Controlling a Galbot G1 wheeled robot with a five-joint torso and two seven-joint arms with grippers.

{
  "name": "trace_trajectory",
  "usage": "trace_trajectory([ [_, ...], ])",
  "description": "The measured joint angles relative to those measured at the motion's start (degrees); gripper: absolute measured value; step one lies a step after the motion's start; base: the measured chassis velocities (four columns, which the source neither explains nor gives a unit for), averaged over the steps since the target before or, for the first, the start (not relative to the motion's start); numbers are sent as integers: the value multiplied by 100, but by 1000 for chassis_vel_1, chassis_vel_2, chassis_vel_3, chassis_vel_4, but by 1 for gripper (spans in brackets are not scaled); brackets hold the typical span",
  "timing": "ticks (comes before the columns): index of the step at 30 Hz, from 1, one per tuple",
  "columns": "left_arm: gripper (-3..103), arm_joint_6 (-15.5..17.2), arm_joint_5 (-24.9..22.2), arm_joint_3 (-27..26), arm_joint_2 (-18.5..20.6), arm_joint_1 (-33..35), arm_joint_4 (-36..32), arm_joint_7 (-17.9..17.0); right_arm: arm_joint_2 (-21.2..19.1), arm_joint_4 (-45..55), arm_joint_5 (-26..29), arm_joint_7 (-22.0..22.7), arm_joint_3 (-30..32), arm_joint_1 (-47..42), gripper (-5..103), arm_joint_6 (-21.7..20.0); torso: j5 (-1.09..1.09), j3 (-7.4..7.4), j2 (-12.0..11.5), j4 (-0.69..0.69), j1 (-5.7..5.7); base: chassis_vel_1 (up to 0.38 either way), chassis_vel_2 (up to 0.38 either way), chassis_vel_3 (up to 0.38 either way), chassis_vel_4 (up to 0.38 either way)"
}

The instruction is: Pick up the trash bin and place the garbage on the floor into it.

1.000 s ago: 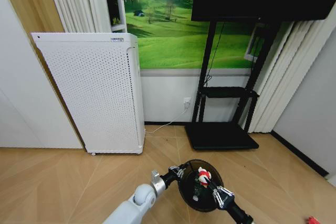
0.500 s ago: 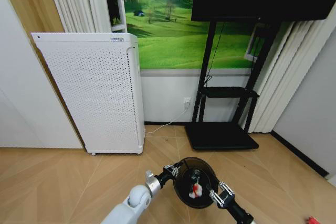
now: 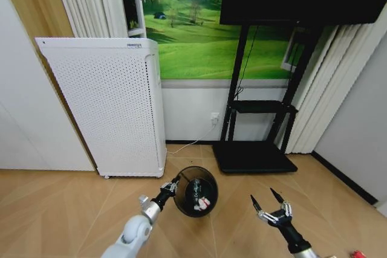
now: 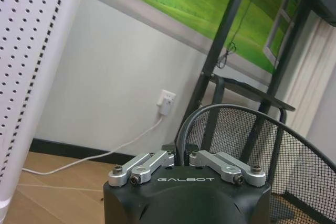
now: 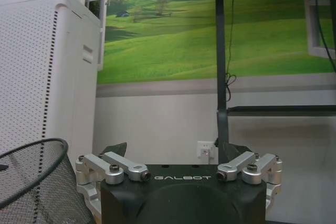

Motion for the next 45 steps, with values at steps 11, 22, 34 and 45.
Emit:
trace_trajectory([
  [11, 7, -55, 25, -595, -114, 631, -385, -183, -276, -1594, -619, 1479, 55, 400, 100, -205, 2, 1, 0, -2, 0, -218, -208, 204, 224],
  [22, 7, -82, 40, -533, -132, 568, -373, -91, -720, -3238, -1277, 2468, 192, 867, 100, -1676, 0, 0, 0, 1, 0, 13, 3, 10, -2],
  [34, 7, -178, 93, -493, -275, 607, -309, 102, -901, -3967, -991, 2241, 417, 944, 91, -1779, -1, 0, 0, -1, 0, 0, 0, 0, 0],
  [45, 7, -286, 150, -474, -278, 780, -298, 174, -560, -3505, -1077, 2111, 423, 869, 100, -1436, 0, 0, 0, 1, 0, -28, -21, 24, 28],
])
